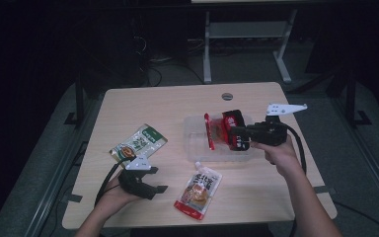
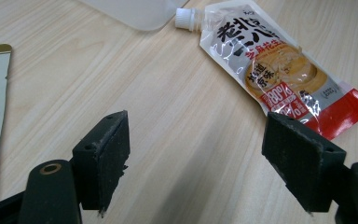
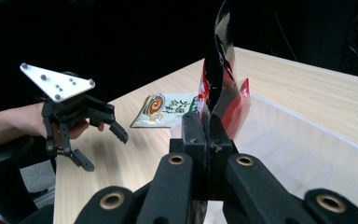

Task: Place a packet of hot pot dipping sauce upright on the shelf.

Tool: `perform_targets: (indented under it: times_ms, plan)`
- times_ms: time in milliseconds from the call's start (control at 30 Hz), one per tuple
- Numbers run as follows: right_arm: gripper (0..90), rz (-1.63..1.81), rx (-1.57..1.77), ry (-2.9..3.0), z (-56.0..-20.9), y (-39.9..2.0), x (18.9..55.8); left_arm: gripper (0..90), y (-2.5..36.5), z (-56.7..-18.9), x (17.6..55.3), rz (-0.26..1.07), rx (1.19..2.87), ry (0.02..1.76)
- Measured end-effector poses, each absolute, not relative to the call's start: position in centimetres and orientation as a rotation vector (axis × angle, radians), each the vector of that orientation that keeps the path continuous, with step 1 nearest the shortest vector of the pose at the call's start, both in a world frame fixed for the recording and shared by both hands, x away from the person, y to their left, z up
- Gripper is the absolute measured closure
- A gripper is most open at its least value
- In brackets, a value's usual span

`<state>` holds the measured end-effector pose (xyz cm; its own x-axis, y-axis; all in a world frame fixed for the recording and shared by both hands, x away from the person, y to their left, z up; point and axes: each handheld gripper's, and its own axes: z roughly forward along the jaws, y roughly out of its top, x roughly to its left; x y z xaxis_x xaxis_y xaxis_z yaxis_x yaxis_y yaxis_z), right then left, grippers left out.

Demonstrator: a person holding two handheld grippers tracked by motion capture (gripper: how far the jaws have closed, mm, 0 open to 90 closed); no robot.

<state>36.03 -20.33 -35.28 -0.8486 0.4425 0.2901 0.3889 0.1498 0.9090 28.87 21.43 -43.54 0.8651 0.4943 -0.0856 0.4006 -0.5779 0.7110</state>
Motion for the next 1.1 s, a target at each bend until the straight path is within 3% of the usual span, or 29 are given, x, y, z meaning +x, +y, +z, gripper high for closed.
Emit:
perform_targets:
  times_ms: [1100]
  plan:
    - [89.4,1.767,0.809,2.448,-36.9,-12.8,39.1,22.9,22.7,-43.9,28.2,0.152,2.252,0.704]
